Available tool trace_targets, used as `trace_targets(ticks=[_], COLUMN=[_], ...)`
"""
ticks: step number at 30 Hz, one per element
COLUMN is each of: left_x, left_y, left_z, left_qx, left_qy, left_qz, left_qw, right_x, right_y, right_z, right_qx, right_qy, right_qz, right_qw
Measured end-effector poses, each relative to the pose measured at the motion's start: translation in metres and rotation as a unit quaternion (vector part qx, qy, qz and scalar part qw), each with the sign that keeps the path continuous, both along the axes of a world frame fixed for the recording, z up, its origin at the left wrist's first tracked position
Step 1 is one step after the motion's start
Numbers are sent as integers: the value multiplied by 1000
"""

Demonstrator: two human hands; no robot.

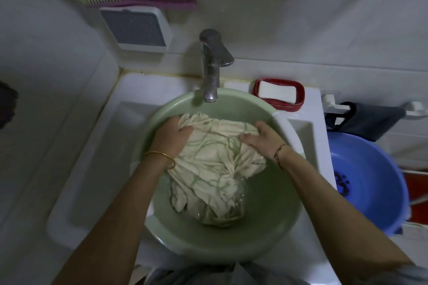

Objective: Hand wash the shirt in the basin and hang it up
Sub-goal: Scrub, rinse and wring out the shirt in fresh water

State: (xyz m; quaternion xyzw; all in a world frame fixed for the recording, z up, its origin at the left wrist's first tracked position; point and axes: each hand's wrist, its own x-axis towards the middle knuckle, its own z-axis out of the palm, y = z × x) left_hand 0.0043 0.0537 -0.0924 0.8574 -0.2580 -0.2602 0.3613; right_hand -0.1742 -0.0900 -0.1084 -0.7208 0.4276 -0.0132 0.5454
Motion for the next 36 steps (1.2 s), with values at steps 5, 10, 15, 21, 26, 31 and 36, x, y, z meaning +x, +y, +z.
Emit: trace_targets(ticks=[5, 10, 15, 21, 26, 31, 36], left_x=[-19, -58, -71, -49, -45, -59, -78], left_y=[0, -7, -5, -1, -15, -21, -21], left_z=[-11, -58, -85, -84, -63, -30, -23], left_qx=[37, 252, 342, 191, -60, -153, -31], left_qy=[-102, -226, -237, -41, 333, 411, 322], left_qz=[-55, -220, -250, -134, 135, 228, 108], left_qw=[993, 915, 874, 971, 931, 870, 940], right_x=[5, 14, 36, 28, 43, 49, 60], right_y=[-3, 17, 75, 57, 70, 94, 84], right_z=[9, -24, -61, -76, -54, 0, 0], right_qx=[-22, -184, -189, -277, -31, -104, -198], right_qy=[28, 191, 298, 293, 40, 17, 70], right_qz=[-5, 33, 71, 93, -110, -19, -5], right_qw=[999, 964, 933, 911, 993, 994, 978])
